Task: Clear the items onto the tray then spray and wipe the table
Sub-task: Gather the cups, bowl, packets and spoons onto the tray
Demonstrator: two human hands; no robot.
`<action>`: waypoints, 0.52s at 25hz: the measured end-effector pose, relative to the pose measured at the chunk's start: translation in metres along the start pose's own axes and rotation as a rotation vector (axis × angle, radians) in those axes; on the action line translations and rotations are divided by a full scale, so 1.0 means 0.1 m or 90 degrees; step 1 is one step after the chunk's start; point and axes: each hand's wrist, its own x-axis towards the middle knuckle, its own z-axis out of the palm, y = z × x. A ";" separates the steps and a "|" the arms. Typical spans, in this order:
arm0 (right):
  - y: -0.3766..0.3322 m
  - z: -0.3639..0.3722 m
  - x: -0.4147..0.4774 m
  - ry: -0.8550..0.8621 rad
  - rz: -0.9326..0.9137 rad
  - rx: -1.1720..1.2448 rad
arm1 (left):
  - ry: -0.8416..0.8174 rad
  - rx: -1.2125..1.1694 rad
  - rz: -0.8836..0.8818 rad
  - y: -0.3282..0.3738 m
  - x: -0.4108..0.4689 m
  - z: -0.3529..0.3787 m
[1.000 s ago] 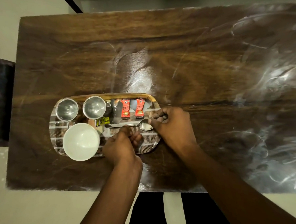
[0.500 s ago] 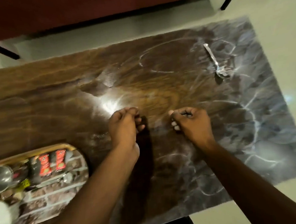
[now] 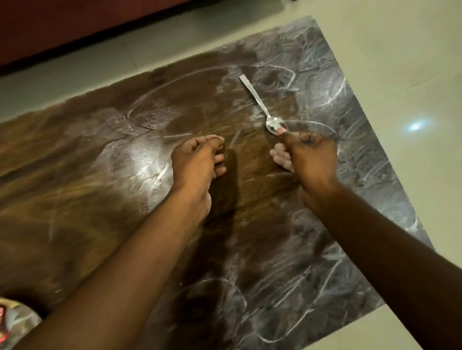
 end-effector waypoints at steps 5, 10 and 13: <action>-0.09 0.14 0.14 -0.005 0.015 0.007 | 0.007 -0.019 -0.003 0.03 0.01 0.06; -0.14 0.33 -0.35 -0.082 0.005 -0.034 | 0.032 -0.094 0.029 0.06 -0.07 -0.28; 0.00 0.54 -0.80 -0.164 0.009 -0.077 | 0.062 -0.157 0.051 0.02 -0.17 -0.71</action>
